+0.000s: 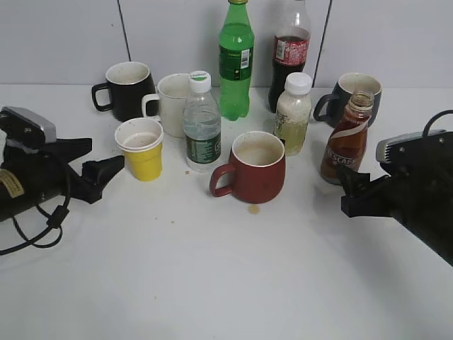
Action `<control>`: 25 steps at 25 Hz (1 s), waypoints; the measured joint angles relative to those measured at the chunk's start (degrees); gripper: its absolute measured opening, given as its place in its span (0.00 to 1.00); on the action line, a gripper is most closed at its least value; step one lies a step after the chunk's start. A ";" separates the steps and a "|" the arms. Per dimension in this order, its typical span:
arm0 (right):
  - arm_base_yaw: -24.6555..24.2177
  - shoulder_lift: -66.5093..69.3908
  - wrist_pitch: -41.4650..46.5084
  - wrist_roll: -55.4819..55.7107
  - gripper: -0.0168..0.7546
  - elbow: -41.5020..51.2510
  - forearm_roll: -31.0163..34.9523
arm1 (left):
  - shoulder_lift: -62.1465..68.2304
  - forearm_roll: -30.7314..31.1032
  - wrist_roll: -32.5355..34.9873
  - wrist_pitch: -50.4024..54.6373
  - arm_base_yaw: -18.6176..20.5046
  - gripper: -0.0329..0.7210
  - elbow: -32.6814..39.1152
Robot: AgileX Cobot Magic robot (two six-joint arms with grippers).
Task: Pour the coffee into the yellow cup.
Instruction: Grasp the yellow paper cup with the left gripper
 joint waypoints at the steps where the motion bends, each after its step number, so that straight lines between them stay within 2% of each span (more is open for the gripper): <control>1: 0.00 0.30 -0.13 0.54 0.78 0.00 -0.09 | 0.83 0.26 0.00 0.02 -0.21 0.84 -1.06; 12: 0.00 0.49 -0.49 1.26 0.78 -2.11 -0.28 | 8.96 1.78 0.00 0.21 -4.40 0.84 -9.32; 25: 0.00 0.49 -0.49 1.26 0.78 -2.58 -0.28 | 14.20 2.16 0.00 0.25 -4.40 0.84 -18.26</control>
